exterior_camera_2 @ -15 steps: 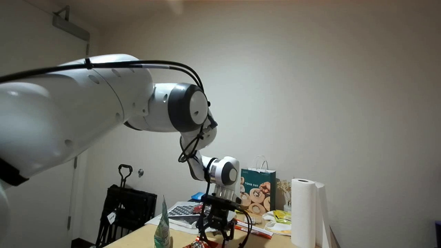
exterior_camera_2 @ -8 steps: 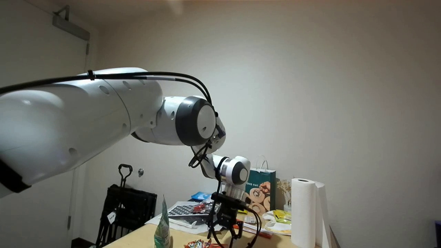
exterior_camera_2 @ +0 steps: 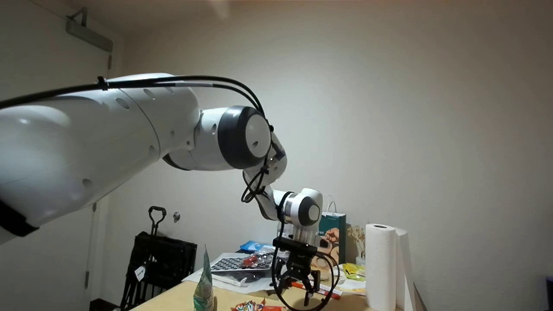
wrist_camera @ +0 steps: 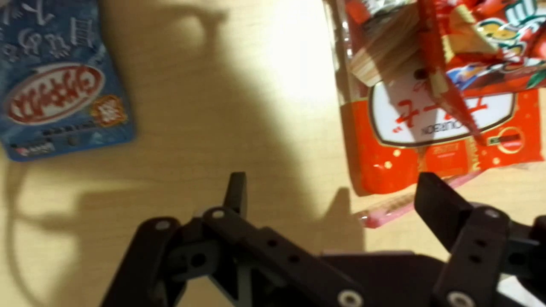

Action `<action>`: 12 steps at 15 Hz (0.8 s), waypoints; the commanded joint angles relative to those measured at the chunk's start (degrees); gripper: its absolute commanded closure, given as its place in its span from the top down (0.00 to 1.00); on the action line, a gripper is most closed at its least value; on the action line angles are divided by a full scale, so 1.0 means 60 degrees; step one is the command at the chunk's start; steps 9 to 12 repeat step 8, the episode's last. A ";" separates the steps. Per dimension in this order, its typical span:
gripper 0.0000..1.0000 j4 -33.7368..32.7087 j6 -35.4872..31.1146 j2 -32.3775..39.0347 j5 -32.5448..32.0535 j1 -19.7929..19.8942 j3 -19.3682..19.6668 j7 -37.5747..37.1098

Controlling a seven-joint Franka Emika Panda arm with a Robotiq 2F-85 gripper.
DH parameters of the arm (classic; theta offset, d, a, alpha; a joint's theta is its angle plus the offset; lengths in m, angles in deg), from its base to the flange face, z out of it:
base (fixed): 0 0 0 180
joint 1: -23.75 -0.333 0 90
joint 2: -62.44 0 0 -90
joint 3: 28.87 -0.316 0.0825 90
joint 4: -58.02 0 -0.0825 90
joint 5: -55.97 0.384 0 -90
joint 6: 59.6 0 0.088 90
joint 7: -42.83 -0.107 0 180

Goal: Pick up the small red plastic and put on top of the big red plastic

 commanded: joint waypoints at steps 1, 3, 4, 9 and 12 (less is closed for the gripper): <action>1.00 0.2261 -0.1110 -0.1350 0.0287 0.0336 0.0427 -0.0958; 1.00 0.1208 -0.0665 -0.0669 0.0101 0.0320 0.0387 -0.0732; 1.00 0.1586 -0.0805 -0.0856 0.0216 0.0446 0.0428 -0.0800; 1.00 0.2096 -0.0946 -0.1146 0.0343 0.0536 0.0437 -0.0909; 1.00 0.2096 -0.0946 -0.1146 0.0343 0.0536 0.0437 -0.0909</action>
